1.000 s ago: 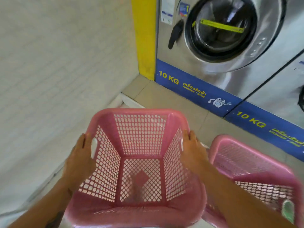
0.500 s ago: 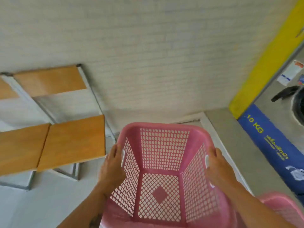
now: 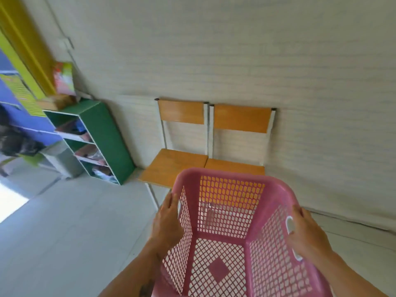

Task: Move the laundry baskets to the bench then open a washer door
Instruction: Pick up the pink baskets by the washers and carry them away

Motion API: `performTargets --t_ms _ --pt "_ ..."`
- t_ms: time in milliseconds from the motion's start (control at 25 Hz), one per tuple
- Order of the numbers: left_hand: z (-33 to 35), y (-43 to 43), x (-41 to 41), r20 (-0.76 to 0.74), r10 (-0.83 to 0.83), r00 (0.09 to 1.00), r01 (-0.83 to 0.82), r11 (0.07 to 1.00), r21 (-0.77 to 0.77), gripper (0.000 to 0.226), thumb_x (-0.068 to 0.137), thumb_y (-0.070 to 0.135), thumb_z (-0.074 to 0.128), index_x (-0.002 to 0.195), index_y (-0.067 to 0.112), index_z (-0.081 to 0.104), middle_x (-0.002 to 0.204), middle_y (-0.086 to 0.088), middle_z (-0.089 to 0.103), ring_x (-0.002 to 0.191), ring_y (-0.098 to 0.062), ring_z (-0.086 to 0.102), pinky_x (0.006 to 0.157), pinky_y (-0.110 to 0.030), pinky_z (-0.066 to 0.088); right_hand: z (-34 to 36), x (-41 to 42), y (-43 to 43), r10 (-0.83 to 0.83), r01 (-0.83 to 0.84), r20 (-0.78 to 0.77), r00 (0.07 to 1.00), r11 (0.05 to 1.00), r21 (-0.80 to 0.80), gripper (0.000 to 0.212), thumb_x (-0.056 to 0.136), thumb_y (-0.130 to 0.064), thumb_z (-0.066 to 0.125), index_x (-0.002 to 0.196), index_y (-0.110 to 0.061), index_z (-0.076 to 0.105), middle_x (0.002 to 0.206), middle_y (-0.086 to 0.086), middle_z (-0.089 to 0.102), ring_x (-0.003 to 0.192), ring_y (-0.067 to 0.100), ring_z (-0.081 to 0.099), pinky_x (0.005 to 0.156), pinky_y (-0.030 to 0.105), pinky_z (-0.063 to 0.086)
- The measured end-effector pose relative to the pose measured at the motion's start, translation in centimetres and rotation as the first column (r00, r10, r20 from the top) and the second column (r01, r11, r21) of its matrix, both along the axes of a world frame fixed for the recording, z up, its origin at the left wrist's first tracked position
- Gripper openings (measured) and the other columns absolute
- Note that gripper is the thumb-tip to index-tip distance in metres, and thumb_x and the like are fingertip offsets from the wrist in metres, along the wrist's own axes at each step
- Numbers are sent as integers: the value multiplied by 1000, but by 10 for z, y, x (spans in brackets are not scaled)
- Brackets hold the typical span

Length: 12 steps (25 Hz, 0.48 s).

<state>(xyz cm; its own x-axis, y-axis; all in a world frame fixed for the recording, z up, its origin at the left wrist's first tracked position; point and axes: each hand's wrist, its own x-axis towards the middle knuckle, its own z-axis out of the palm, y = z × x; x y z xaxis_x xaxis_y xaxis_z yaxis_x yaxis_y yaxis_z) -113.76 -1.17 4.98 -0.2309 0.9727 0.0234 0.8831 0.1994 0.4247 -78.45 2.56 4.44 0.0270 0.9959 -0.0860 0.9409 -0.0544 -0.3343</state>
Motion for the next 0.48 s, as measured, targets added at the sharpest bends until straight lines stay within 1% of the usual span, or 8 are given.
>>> performTargets --t_ms 80,200,240,280,320,360,400,480 --pt "18 -15 -64 -1 66 998 -65 996 61 93 70 7 59 152 23 18 154 -4 32 126 -29 50 97 -40 50 4 -69 19 83 -82 -31 996 996 19 77 74 -5 60 142 -18 26 113 9 48 91 33 61 61 35 45" --pt "40 -30 -146 -4 183 983 -182 979 88 84 74 4 61 150 19 28 146 -3 41 121 -28 53 95 -36 48 4 -167 53 215 -213 -38 976 975 62 68 78 -10 61 140 -14 32 113 10 49 95 35 60 66 36 47" --pt "45 -31 -171 -9 218 976 -216 971 106 84 74 2 60 149 20 28 142 -1 43 118 -27 54 92 -35 49 4 -199 68 263 -261 -40 964 964 56 68 79 -11 62 140 -15 31 114 9 50 93 33 60 63 35 47" --pt "46 -31 -198 -29 253 967 -248 962 112 86 72 2 60 148 23 28 136 2 45 112 -25 57 87 -34 51 3 -233 83 312 -309 -52 949 949 57 73 79 -12 63 142 -17 26 115 8 50 90 30 60 57 33 46" --pt "43 -27 -225 -51 281 958 -274 955 112 86 70 3 61 147 26 27 129 6 46 107 -22 58 83 -32 52 0 -265 98 356 -351 -71 932 934 66 79 79 -11 64 145 -20 20 116 7 50 88 27 59 52 28 42" --pt "40 -23 -253 -61 314 947 -306 945 117 85 71 7 63 146 28 28 126 8 47 105 -19 58 82 -30 52 -4 -298 116 397 -393 -86 914 917 64 83 79 -12 64 146 -23 16 118 6 50 90 26 59 50 25 38" --pt "39 -18 -276 -70 346 936 -337 934 118 81 74 12 66 145 27 30 127 8 47 105 -16 57 83 -30 53 -7 -328 133 427 -422 -100 899 904 64 83 79 -13 63 147 -24 15 119 5 50 92 26 59 52 25 38" --pt "45 -4 -312 -94 410 907 -398 909 120 77 77 18 68 144 25 32 130 9 47 106 -15 57 86 -31 53 -8 -383 167 473 -468 -130 871 881 74 74 84 -19 60 146 -22 19 121 5 50 97 27 59 60 29 43"
